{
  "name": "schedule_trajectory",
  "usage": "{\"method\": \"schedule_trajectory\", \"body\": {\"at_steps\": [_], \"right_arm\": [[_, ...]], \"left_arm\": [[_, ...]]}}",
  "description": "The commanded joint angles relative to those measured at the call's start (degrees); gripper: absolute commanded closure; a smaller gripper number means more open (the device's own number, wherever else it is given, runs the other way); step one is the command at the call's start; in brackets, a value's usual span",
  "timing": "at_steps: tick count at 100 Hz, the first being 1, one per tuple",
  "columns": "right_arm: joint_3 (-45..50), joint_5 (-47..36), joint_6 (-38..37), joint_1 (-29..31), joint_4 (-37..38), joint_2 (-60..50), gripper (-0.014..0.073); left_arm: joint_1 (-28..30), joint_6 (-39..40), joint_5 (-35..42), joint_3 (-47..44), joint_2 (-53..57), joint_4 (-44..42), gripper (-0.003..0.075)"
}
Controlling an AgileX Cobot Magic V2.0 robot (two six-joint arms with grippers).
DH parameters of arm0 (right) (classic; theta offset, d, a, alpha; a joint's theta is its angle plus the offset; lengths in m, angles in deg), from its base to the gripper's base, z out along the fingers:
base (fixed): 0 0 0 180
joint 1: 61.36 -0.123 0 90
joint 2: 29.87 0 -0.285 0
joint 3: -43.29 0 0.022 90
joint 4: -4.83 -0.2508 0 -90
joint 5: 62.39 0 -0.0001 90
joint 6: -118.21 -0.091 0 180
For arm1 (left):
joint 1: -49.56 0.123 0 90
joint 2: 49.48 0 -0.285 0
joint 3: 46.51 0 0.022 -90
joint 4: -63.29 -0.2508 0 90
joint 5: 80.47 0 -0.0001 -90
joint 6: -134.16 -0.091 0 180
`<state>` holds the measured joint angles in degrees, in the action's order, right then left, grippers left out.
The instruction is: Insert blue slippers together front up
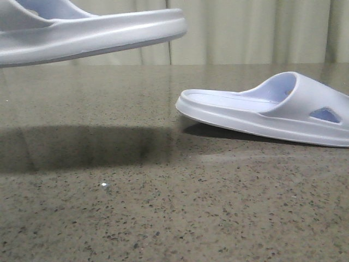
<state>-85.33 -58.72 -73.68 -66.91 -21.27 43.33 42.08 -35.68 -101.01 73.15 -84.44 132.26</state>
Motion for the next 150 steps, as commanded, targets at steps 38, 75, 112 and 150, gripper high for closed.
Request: {"method": "schedule_trajectory", "body": {"at_steps": [38, 75, 112, 150], "right_arm": [[-1.11, -8.17, 0.25, -0.12, -2.79, -6.74, 0.0685], [-9.54, -7.73, 0.25, -0.12, -2.79, -17.90, 0.0685], [-15.33, 7.32, 0.25, -0.12, -5.55, -26.90, 0.0685], [-15.33, 22.14, 4.02, -0.12, -14.26, -29.22, 0.0685]], "left_arm": [[-0.37, 0.17, 0.87, 1.51, -0.17, 1.56, 0.0704], [-0.37, 0.17, 0.87, 1.51, -0.17, 1.56, 0.0704], [-0.37, 0.17, 0.05, 1.51, -0.17, 1.56, 0.0704], [-0.37, 0.17, -1.96, 1.51, -0.17, 1.56, 0.0704]]}}
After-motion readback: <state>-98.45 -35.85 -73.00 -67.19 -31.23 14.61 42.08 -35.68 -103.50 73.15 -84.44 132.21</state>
